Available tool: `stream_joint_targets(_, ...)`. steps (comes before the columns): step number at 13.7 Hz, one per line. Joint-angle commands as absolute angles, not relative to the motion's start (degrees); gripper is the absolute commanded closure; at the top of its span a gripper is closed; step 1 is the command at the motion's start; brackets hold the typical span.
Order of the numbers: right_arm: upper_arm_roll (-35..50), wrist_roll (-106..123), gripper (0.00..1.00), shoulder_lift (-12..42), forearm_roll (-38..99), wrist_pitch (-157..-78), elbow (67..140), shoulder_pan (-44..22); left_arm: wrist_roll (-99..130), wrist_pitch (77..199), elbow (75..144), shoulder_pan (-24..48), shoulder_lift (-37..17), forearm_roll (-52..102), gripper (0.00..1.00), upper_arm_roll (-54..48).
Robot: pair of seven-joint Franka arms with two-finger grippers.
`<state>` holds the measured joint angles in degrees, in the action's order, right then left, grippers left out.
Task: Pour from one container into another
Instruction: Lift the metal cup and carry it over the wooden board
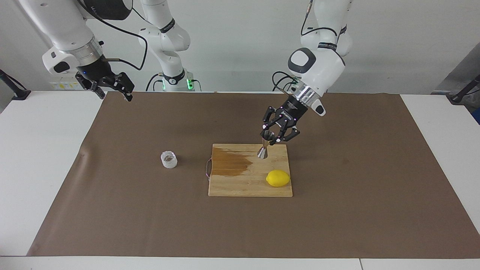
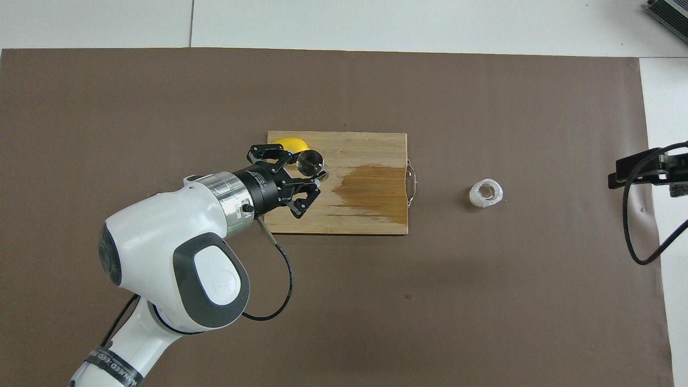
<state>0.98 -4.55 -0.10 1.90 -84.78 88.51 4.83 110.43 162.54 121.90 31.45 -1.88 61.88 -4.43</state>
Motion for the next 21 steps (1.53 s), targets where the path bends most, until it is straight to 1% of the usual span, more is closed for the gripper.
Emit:
stream_joint_targets(1, 1.2, -4.8, 0.0, -0.3, 1.8, -83.8, 88.3, 5.2, 114.9, 167.2, 119.5, 35.0, -4.5, 62.4, 1.0, -3.6)
stream_joint_targets(2, 1.2, -4.8, 0.0, -0.3, 1.8, -83.8, 88.3, 5.2, 115.7, 167.4, 118.2, 35.5, -5.7, 62.4, 1.0, -3.8)
stream_joint_targets(4, 1.3, -4.8, 0.0, -0.3, 1.8, -83.8, 88.3, 5.2, 115.7, 168.2, 113.6, 37.1, -11.4, 62.1, 1.0, -4.7)
stream_joint_targets(6, 1.2, -4.8, 0.0, -0.3, 1.8, -83.8, 88.3, 5.2, 115.5, 172.5, 112.6, 38.8, -13.8, 62.1, 1.0, -5.8)
stream_joint_targets(9, 1.2, -4.8, 0.0, -0.3, 1.8, -83.8, 88.3, 5.2, 115.3, 174.0, 111.1, 39.6, -17.0, 61.1, 1.0, -6.0)
stream_joint_targets(11, 1.2, -4.8, 0.0, -0.3, 1.8, -83.8, 88.3, 5.2, 115.8, 176.0, 109.3, 39.6, -20.4, 58.9, 1.0, -6.8)
stream_joint_targets(18, 1.2, -4.8, 0.0, -0.3, 1.8, -83.8, 88.3, 5.2, 115.9, 177.3, 109.8, 40.4, -21.0, 59.2, 0.99, -8.2)
stream_joint_targets(19, 1.3, -4.8, 0.0, -0.3, 1.8, -83.8, 88.3, 5.2, 115.9, 177.3, 109.9, 40.4, -21.1, 59.2, 0.96, -8.2)
stream_joint_targets(20, 1.2, -4.8, 0.0, -0.3, 1.8, -83.8, 88.3, 5.2, 115.8, 177.4, 110.0, 40.8, -21.1, 59.2, 0.95, -8.2)
stream_joint_targets(21, 1.2, -4.8, 0.0, -0.3, 1.8, -83.8, 88.3, 5.2, 115.7, 178.6, 110.3, 41.2, -21.2, 59.2, 0.92, -8.2)
